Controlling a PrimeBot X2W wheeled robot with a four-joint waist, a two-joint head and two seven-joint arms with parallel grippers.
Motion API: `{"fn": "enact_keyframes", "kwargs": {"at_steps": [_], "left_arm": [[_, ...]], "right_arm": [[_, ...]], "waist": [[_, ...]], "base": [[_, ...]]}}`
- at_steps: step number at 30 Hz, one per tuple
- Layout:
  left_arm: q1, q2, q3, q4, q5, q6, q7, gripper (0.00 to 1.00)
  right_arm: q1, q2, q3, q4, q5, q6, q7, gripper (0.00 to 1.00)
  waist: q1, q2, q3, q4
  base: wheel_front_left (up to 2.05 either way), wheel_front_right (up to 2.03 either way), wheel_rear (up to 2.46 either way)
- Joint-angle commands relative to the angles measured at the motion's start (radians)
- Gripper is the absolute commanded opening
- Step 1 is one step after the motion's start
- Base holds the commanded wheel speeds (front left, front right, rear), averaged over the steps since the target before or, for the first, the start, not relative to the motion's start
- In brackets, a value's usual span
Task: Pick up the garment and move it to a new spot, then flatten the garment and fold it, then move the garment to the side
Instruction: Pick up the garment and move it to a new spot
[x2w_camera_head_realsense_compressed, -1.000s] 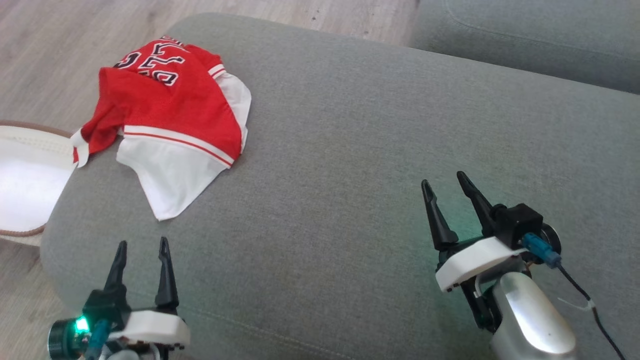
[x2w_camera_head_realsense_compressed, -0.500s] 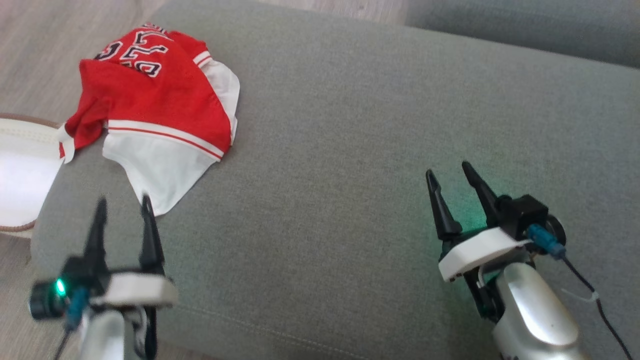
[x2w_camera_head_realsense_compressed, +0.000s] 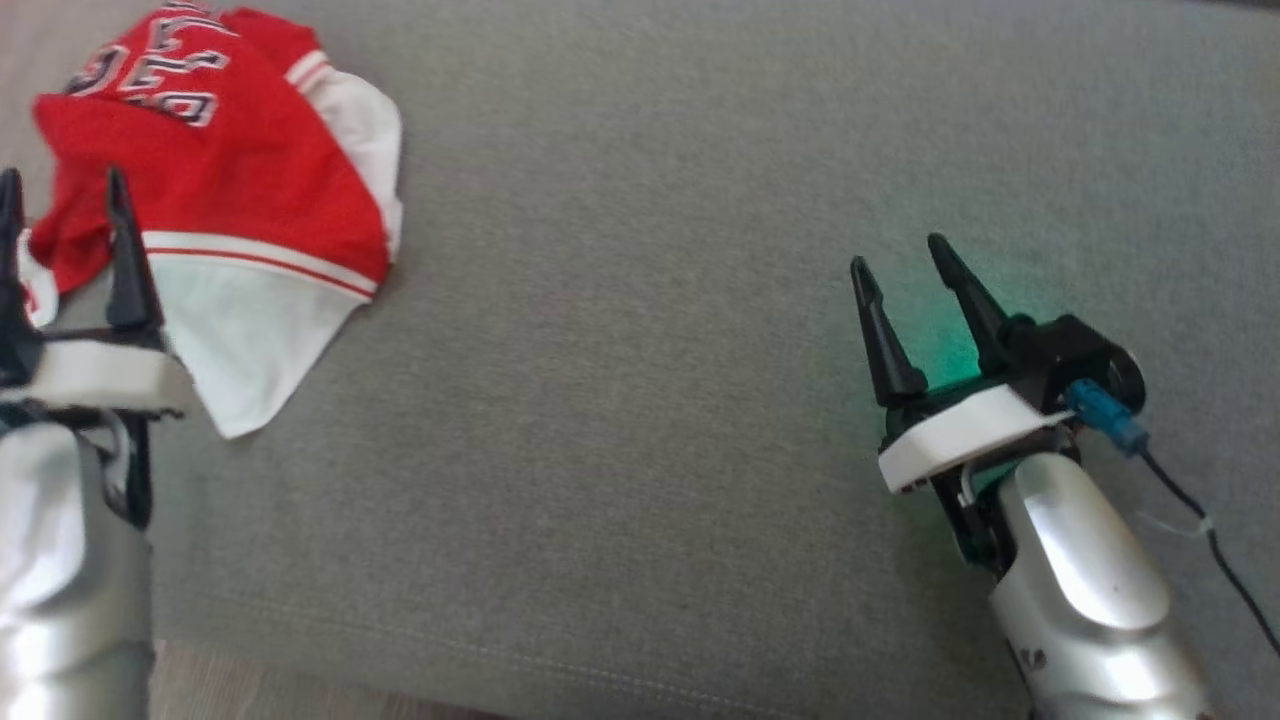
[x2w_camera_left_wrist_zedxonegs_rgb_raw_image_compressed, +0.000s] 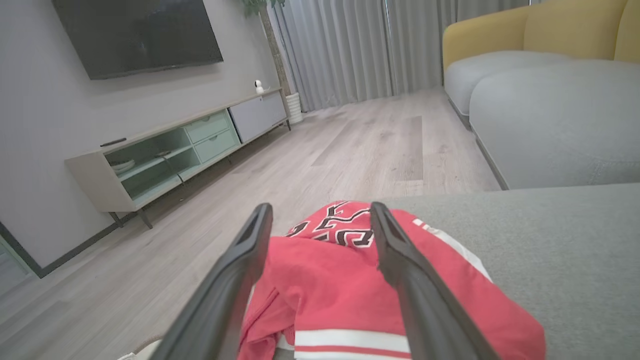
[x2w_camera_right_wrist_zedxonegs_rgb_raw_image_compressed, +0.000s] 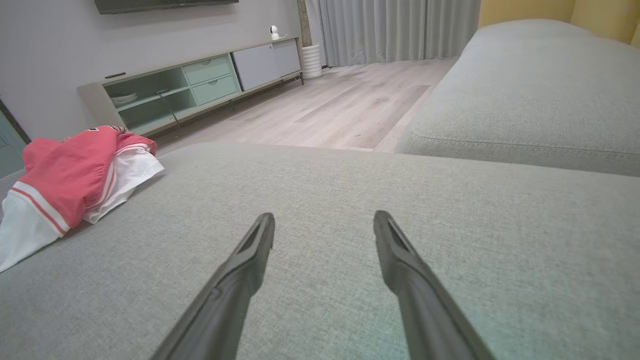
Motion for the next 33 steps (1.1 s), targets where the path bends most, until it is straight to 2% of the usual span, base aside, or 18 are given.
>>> {"fn": "enact_keyframes", "kwargs": {"at_steps": [1,10,14,20,21,23,29,33], "left_arm": [[-0.052,0.067,0.029,0.021,-0.001,-0.003,-0.005,1.00],[-0.209,0.114,0.003,0.262,-0.050,-0.013,0.012,1.00],[-0.255,0.115,-0.031,0.397,-0.093,-0.016,0.007,1.00],[-0.283,0.113,-0.043,0.517,-0.105,-0.014,0.007,1.00],[-0.289,0.114,-0.044,0.533,-0.106,-0.012,0.009,0.88],[-0.302,0.114,-0.048,0.561,-0.109,-0.012,0.012,0.00],[-0.327,0.121,-0.060,0.604,-0.122,-0.014,0.010,0.00],[-0.356,0.145,-0.067,0.538,-0.119,-0.014,-0.003,0.00]], "right_arm": [[-0.026,-0.003,0.023,-0.036,-0.006,0.008,-0.011,1.00],[-0.054,-0.030,0.016,-0.056,-0.007,0.008,-0.011,1.00],[-0.063,-0.032,0.005,-0.071,-0.003,0.008,-0.011,1.00],[-0.066,-0.034,0.004,-0.074,-0.004,0.008,-0.011,1.00],[-0.066,-0.034,0.004,-0.073,-0.004,0.008,-0.011,1.00],[-0.066,-0.034,0.005,-0.073,-0.004,0.008,-0.011,1.00],[-0.065,-0.028,0.009,-0.064,0.003,0.008,-0.011,1.00],[-0.050,-0.020,0.002,-0.062,0.012,0.008,-0.011,1.00]], "waist": [[-0.0002,0.0000,0.043,-0.034],[-0.0002,0.0000,0.139,-0.078],[-0.0002,0.0000,0.166,-0.098],[-0.0002,0.0000,0.170,-0.104],[-0.0002,0.0000,0.169,-0.104],[-0.0002,0.0000,0.168,-0.104],[-0.0002,0.0000,0.145,-0.108],[-0.0002,0.0000,0.101,-0.114]], "base": [[0.00,0.00,0.00],[0.00,0.00,0.00],[0.00,0.00,0.00],[0.00,0.00,0.00],[0.00,0.00,0.00],[0.00,0.00,0.00],[0.00,0.00,0.00],[0.00,0.00,0.00]]}}
